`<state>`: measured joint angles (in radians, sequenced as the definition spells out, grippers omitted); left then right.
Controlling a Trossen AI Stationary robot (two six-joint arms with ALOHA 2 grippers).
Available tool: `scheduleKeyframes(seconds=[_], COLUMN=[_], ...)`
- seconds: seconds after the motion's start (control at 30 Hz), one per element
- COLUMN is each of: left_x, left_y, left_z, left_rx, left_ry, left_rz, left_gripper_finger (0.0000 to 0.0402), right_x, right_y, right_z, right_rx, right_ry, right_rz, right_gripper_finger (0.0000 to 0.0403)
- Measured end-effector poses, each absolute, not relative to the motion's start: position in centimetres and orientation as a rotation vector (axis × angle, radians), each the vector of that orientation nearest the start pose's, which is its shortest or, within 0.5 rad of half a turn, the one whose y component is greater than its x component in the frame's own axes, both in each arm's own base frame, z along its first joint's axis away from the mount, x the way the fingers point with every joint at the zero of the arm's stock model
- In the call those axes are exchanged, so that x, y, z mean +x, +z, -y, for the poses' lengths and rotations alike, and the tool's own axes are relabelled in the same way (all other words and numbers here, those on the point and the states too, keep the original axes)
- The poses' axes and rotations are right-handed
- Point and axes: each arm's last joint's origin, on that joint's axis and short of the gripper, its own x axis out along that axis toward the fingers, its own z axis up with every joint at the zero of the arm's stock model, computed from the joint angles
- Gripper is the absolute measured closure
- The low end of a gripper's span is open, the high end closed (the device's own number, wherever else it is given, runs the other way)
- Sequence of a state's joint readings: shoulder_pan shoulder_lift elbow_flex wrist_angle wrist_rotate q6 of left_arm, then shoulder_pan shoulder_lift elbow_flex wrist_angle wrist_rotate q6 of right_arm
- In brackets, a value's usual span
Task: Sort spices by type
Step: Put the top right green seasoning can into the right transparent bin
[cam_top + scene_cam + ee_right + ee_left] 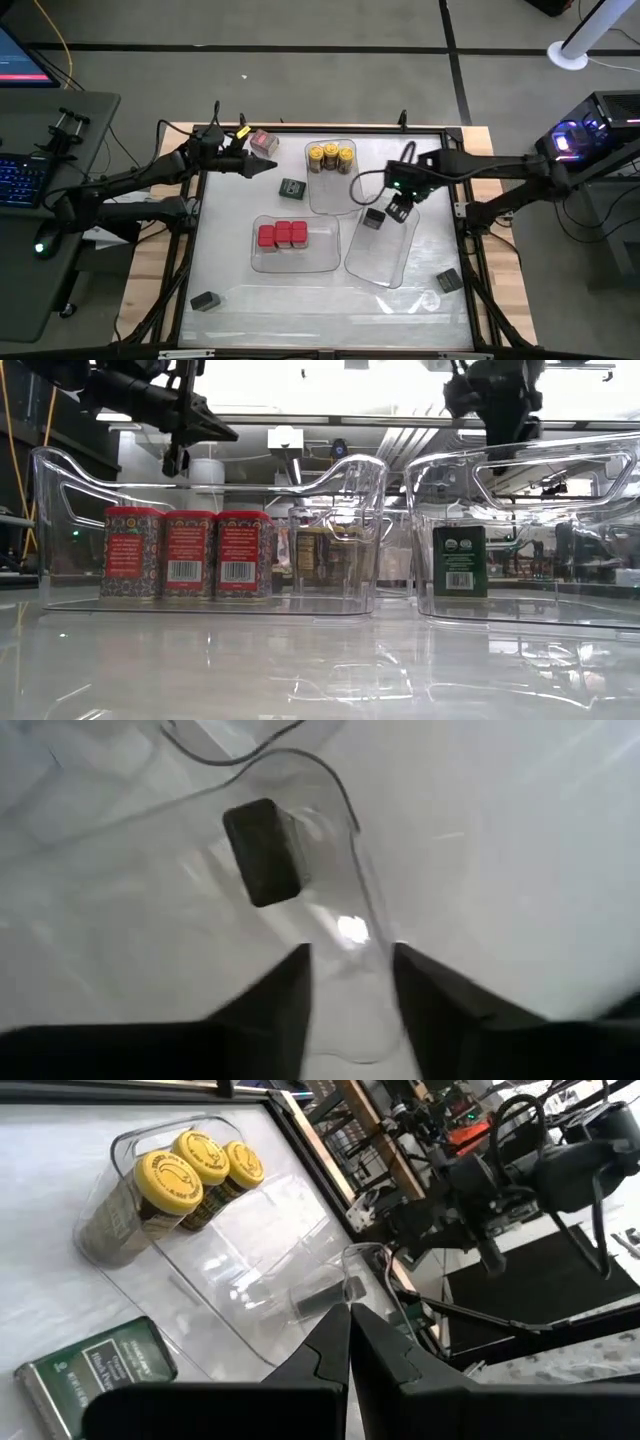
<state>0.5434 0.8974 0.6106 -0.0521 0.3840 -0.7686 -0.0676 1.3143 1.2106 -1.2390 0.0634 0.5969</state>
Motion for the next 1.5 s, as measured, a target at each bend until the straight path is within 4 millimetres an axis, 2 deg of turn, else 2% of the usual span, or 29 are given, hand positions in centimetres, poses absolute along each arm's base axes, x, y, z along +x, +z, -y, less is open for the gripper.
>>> scheduleKeyframes(seconds=[0.1, 0.17, 0.37, 0.53, 0.7, 0.83, 1.17, 1.33, 1.5], left_x=[17.3, 17.3, 17.3, 17.3, 17.3, 17.3, 17.3, 17.3, 17.3], left_y=[26.6, 26.6, 26.6, 26.6, 26.6, 26.6, 26.6, 26.6, 26.6], left_z=[-9.3, -9.3, -9.3, -9.4, -9.4, -9.4, -9.4, -9.4, -9.4], left_rx=[-0.911, -0.911, -0.911, -0.910, -0.909, -0.910, -0.909, -0.909, -0.910], left_ry=[0.274, 0.277, 0.277, 0.281, 0.281, 0.281, 0.283, 0.284, 0.285], left_rz=[-0.232, -0.230, -0.231, -0.229, -0.229, -0.229, -0.229, -0.228, -0.229], left_gripper_finger=[0.0401, 0.0402, 0.0401, 0.0402, 0.0401, 0.0402, 0.0402, 0.0401, 0.0402], right_x=[22.0, 22.5, 24.4, 25.3, 26.4, 26.5, 27.3, 27.6, 28.7], right_y=[29.0, 28.1, 24.4, 22.7, 22.3, 22.2, 23.9, 22.8, 21.4], right_z=[1.5, 1.3, 1.1, 1.2, 1.3, 1.3, 1.5, 1.5, 1.5], right_rx=[0.672, 0.757, 0.823, 0.798, 0.794, 0.800, 0.829, 0.807, 0.791], right_ry=[-0.520, -0.517, -0.586, -0.622, -0.600, -0.608, -0.602, -0.642, -0.628], right_rz=[-1.144, -1.077, -1.075, -1.131, -1.085, -1.085, -0.960, -1.013, -1.047], right_gripper_finger=[0.0371, 0.0389, 0.0399, 0.0401, 0.0402, 0.0402, 0.0402, 0.0403, 0.0403])
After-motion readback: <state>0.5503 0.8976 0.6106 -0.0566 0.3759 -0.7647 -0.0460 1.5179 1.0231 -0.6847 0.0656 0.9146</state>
